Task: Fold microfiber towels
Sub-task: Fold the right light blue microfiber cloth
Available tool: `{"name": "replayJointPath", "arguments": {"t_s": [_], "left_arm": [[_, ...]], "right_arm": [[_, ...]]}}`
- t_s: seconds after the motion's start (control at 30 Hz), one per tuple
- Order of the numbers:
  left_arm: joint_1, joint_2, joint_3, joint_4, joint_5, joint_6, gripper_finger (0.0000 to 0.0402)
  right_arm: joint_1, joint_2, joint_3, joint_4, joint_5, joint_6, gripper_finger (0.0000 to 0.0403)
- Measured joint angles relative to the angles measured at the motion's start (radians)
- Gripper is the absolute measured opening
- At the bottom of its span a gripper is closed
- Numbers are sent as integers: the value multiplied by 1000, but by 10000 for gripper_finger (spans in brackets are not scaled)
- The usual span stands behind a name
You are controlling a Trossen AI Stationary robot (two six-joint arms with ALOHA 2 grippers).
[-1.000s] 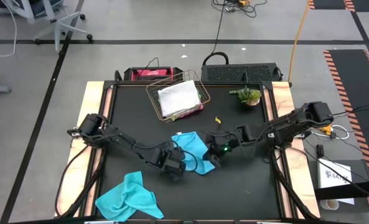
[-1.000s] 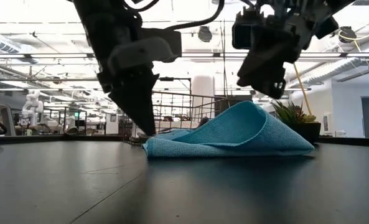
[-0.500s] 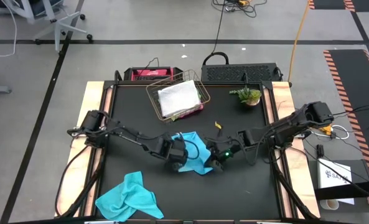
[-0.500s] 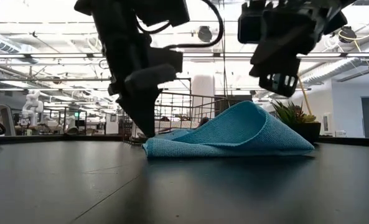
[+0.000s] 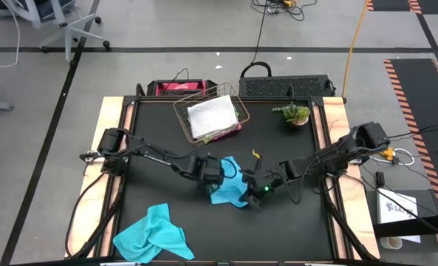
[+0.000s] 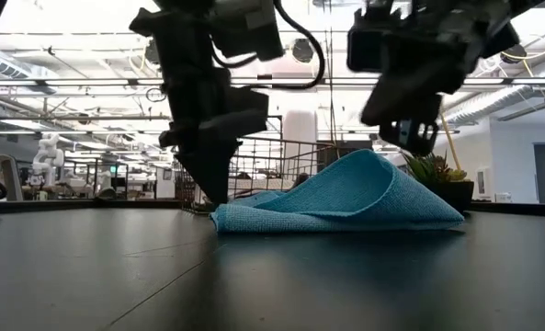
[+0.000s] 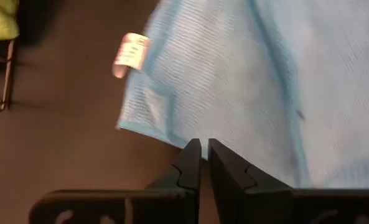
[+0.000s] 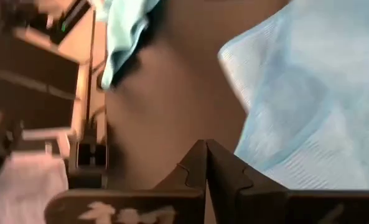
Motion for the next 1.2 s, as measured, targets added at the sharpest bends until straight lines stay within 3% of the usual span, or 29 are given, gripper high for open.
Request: {"name": "replayJointPath", "arguments": {"t_s": [0.1, 0.27, 0.5, 0.73, 0.97, 1.2], "left_arm": [[-33, 0, 0, 2, -39, 88, 30], [-61, 0, 0, 3, -51, 123, 30], [-65, -1, 0, 4, -51, 78, 30], [-65, -2, 0, 5, -51, 40, 30], [-65, -2, 0, 6, -51, -6, 30], [-64, -2, 0, 6, -51, -28, 30]], "right_arm": [[35, 0, 0, -6, 20, -112, 1], [105, -2, 0, -78, 153, -285, 0], [144, -1, 0, -232, 180, -223, 11], [146, -1, 0, -241, 129, -200, 87], [144, 0, 0, -292, 189, -275, 174], [145, 0, 0, -292, 268, -458, 196]]}}
